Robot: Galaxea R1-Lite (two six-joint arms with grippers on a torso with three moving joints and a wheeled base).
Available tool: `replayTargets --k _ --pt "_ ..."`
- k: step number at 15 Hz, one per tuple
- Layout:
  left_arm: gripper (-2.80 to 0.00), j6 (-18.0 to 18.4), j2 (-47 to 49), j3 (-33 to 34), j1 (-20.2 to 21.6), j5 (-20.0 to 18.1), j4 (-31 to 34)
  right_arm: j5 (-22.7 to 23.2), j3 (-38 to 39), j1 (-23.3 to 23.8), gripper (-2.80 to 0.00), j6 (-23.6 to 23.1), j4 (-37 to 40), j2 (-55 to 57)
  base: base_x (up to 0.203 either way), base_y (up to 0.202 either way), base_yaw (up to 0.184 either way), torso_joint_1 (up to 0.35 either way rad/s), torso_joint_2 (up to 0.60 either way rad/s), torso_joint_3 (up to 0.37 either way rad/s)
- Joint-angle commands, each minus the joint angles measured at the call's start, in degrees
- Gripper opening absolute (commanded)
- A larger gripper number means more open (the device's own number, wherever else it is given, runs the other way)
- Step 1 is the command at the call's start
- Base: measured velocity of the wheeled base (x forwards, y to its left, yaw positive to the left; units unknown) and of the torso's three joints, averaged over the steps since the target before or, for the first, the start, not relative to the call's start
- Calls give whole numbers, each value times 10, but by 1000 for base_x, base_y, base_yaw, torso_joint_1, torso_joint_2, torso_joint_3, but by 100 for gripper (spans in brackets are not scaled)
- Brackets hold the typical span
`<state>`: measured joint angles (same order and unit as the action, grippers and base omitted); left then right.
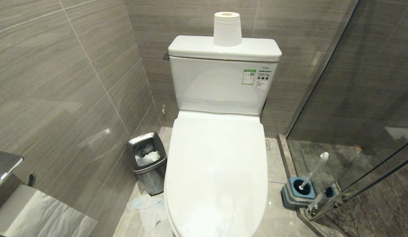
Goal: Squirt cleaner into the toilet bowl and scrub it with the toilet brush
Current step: Use the left hand to lift the toilet lid slightly
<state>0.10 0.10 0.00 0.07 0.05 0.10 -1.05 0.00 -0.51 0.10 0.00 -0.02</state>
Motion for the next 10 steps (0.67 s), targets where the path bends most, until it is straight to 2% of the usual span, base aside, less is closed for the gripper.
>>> replayTargets --k 1,4,7,8,10 --pt "-280 1 1 0 0 0 -1 0 1 0 -280 0 0 0 0 0 0 0 0 0" --pt "-280 35 1 -36 0 -11 -17 0 1 0 -280 0 0 0 0 0 0 0 0 0" --pt "-280 65 1 -89 0 -53 -2 0 1 0 -280 0 0 0 0 0 0 0 0 0" --pt "-280 70 1 -110 0 -71 14 0 1 0 -280 0 0 0 0 0 0 0 0 0" --pt "-280 73 3 -142 0 -141 36 0 1 0 -280 0 0 0 0 0 0 0 0 0"
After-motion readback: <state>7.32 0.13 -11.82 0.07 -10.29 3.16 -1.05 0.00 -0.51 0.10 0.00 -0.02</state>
